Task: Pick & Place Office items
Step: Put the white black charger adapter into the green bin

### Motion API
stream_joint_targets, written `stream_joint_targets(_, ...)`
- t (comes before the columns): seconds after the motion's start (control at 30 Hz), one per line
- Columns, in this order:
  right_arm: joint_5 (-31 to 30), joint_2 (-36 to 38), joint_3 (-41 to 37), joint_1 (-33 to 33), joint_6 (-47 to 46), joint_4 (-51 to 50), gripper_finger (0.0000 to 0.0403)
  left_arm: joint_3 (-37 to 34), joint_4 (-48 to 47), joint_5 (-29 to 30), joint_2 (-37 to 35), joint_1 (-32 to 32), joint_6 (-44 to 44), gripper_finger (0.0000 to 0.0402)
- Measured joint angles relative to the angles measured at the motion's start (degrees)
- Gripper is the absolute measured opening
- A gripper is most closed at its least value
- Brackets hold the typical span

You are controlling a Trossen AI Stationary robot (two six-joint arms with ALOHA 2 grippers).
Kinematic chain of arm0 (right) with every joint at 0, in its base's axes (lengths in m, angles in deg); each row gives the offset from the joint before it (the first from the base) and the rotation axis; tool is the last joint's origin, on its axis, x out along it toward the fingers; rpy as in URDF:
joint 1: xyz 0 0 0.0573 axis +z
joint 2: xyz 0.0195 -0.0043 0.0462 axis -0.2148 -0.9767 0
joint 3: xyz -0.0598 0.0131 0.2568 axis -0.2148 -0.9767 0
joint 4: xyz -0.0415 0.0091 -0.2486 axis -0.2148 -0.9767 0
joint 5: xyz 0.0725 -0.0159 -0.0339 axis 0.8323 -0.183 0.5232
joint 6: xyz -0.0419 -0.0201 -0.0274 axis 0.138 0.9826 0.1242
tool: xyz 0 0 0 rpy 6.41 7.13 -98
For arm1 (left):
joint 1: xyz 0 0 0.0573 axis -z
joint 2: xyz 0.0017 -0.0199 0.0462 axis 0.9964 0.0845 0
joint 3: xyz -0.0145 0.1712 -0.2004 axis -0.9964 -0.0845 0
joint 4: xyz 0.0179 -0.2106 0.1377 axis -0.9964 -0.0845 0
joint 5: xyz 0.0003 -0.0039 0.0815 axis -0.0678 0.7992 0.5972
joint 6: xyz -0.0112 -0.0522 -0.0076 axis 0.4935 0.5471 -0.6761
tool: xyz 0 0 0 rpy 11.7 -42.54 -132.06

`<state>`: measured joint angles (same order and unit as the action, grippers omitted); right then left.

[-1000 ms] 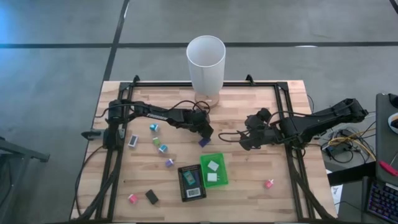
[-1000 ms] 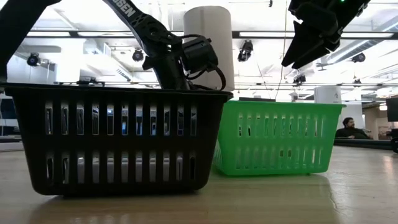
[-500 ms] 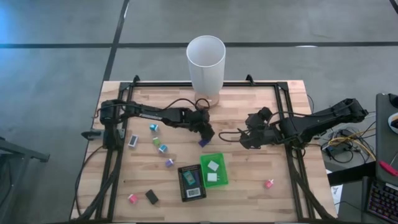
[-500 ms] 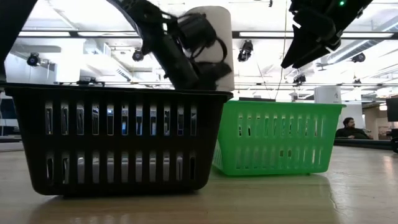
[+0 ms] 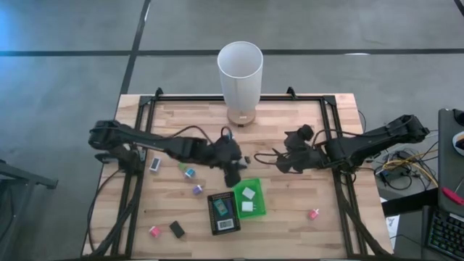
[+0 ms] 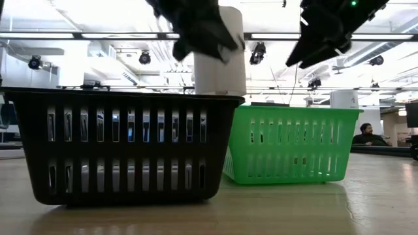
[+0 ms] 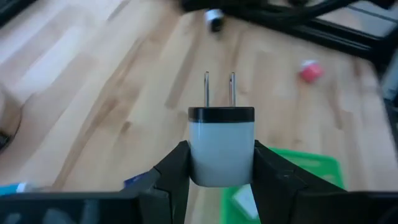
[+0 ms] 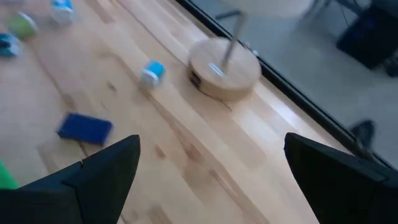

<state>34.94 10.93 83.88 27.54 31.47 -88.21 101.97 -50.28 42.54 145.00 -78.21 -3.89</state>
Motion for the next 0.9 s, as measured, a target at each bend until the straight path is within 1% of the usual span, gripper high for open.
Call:
stream_joint_targets(0.1, 0.81, -0.02, -2.04, 0.14, 7.22, 9.67, 0.0392, -0.02, 0.01, 1.58, -1.17, 2.42, -2.11, 0.0136)
stream_joint_targets(0.2, 3.79, 0.0, -4.43, 0.28, 15.51, 19.81, 0.0392, -0.02, -0.06, 3.35, -1.44, 3.72, -2.73, 0.0136)
stream_joint_targets(0.27, 6.01, 0.0, -6.28, 0.28, 19.91, 26.49, 0.0392, -0.1, -0.04, 3.43, -1.44, 4.09, -2.98, 0.0136)
stream_joint_targets(0.33, 8.24, 0.0, -8.16, 0.28, 23.68, 32.85, 0.0392, -0.66, -0.01, 3.62, -1.49, 4.36, -3.21, 0.0136)
stream_joint_targets(0.43, 11.16, 0.0, -10.42, 0.28, 27.74, 39.57, 0.0392, -1.74, -0.23, 6.02, -1.49, 4.58, -3.15, 0.0136)
stream_joint_targets(0.5, 12.13, 0.0, -11.17, 0.28, 29.49, 41.73, 0.0392, -2.64, -0.02, 6.96, -1.49, 4.58, -2.46, 0.0136)
stream_joint_targets(0.7, 14.14, 0.0, -11.28, 0.73, 35.02, 42.0, 0.0392, -5.31, 0.63, 6.74, -1.49, 4.58, 0.01, 0.0136)
stream_joint_targets(0.8, 14.42, 0.0, -11.3, 1.59, 39.34, 42.03, 0.0392, -5.49, 0.65, 5.37, -1.49, 4.46, 0.93, 0.0136)
stream_joint_targets(0.9, 14.4, 0.0, -11.3, 2.35, 44.65, 42.04, 0.0391, -5.16, 1.35, 2.55, -1.6, 4.21, 1.18, 0.0136)
